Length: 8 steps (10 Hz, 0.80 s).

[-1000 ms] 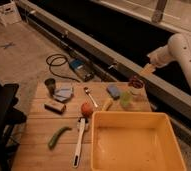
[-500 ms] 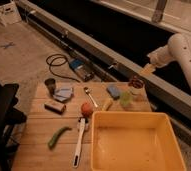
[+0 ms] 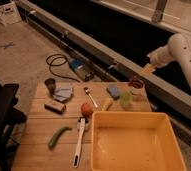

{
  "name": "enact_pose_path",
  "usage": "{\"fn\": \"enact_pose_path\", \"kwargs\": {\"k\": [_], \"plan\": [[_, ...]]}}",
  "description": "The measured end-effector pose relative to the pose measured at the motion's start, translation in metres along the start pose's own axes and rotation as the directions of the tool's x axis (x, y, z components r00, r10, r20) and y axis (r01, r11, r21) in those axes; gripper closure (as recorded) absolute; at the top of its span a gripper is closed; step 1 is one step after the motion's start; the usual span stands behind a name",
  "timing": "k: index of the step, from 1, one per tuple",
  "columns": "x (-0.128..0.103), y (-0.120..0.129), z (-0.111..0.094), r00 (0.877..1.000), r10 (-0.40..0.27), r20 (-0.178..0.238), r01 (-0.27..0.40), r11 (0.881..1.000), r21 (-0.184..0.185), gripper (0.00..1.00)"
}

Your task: Place grapes in table surface

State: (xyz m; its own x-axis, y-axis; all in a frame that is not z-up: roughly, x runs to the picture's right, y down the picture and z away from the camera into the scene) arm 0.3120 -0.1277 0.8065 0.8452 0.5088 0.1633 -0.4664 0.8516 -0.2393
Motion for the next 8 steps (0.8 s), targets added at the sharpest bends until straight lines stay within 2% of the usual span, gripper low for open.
{"fn": "enact_pose_path", "kwargs": {"k": [3, 6, 8], "plan": [[0.0, 0.0, 0.0, 1.0, -0.004, -0.006, 0.004, 1.0, 0.003, 0.24], [-0.002, 0.008, 0.012, 0.999, 0.021, -0.04, -0.021, 1.0, -0.001, 0.24], [0.011, 0.018, 0.022, 0.996, 0.056, -0.063, -0.057, 0.998, -0.019, 0.24]]}}
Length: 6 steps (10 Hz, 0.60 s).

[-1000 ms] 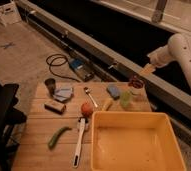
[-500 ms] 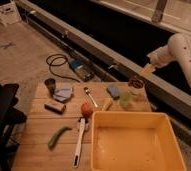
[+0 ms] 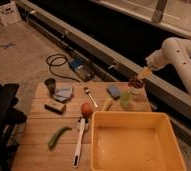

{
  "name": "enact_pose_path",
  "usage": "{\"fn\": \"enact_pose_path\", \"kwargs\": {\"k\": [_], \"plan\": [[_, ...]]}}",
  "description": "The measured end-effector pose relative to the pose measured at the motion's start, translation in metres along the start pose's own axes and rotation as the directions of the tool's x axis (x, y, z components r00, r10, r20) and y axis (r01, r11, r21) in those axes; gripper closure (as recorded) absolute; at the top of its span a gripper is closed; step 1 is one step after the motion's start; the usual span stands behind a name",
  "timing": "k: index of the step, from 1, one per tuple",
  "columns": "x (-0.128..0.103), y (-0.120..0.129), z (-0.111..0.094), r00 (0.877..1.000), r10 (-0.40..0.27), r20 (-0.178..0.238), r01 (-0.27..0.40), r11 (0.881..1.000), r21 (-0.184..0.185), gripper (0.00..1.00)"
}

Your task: Place grapes in table surface

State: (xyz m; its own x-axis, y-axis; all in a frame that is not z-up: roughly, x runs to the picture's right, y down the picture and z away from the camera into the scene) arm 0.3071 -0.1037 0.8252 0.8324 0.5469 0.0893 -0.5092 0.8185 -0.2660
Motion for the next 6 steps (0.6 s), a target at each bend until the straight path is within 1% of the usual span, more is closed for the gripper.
{"fn": "enact_pose_path", "kwargs": {"k": [3, 6], "plan": [[0.003, 0.016, 0.015, 1.0, 0.012, 0.001, -0.012, 0.998, -0.068, 0.24], [0.009, 0.03, 0.029, 1.0, 0.019, -0.001, -0.019, 0.992, -0.126, 0.24]]}}
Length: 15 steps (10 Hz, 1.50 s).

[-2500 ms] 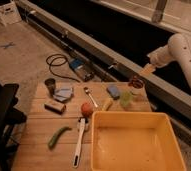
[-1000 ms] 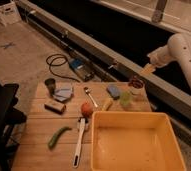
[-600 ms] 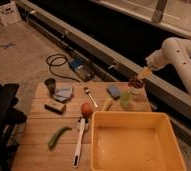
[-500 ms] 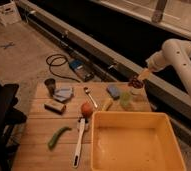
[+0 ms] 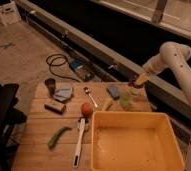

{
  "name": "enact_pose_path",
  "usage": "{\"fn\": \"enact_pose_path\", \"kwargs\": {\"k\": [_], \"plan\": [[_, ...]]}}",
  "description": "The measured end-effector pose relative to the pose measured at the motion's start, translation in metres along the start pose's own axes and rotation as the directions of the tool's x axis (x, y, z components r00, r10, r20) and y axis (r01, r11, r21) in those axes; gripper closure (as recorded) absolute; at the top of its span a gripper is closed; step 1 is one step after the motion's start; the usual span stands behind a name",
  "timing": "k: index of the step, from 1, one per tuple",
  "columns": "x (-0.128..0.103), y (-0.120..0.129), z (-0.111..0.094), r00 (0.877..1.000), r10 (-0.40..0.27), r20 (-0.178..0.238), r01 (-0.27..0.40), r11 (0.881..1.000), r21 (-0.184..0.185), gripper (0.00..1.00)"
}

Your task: Place grapes in table surface

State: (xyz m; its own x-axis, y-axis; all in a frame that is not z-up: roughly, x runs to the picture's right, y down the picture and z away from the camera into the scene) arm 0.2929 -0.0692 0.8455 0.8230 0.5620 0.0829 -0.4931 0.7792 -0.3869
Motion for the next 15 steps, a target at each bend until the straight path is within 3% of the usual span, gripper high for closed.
{"fn": "enact_pose_path", "kwargs": {"k": [2, 7, 10, 15], "plan": [[0.005, 0.007, 0.012, 1.0, 0.019, -0.004, -0.019, 0.999, -0.038, 0.24], [0.006, 0.005, 0.013, 1.0, 0.029, -0.003, -0.029, 0.999, -0.042, 0.24], [0.018, 0.004, 0.031, 0.998, 0.063, -0.006, -0.063, 0.995, -0.072, 0.24], [0.015, 0.005, 0.046, 0.998, 0.065, -0.007, -0.065, 0.993, -0.095, 0.24]]}}
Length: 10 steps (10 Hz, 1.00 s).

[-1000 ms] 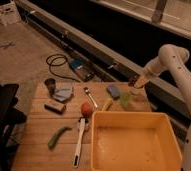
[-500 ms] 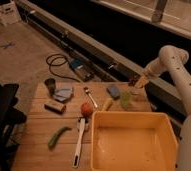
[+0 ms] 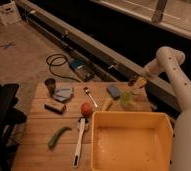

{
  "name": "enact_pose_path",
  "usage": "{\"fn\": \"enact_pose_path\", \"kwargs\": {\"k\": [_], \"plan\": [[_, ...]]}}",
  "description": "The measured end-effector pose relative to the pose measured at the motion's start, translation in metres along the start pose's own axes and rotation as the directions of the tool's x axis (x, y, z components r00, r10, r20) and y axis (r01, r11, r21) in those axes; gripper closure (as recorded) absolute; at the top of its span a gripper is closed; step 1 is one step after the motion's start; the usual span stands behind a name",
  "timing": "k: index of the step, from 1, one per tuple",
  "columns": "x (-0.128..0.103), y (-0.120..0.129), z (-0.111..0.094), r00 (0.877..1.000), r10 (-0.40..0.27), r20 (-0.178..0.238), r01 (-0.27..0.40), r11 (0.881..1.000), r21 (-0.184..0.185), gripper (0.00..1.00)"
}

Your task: Place grapes in table surface

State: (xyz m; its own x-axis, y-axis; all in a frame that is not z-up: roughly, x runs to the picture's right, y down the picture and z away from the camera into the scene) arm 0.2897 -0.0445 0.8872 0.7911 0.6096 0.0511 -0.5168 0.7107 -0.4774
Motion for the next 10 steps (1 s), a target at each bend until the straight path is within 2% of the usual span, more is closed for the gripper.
{"fn": "enact_pose_path", "kwargs": {"k": [7, 8, 10], "plan": [[-0.005, -0.013, 0.015, 0.998, 0.038, 0.052, -0.037, 0.999, -0.024, 0.26], [-0.002, -0.016, 0.017, 0.997, 0.046, 0.059, -0.045, 0.999, -0.028, 0.31], [-0.002, -0.018, 0.021, 0.996, 0.057, 0.071, -0.054, 0.998, -0.039, 0.53]]}}
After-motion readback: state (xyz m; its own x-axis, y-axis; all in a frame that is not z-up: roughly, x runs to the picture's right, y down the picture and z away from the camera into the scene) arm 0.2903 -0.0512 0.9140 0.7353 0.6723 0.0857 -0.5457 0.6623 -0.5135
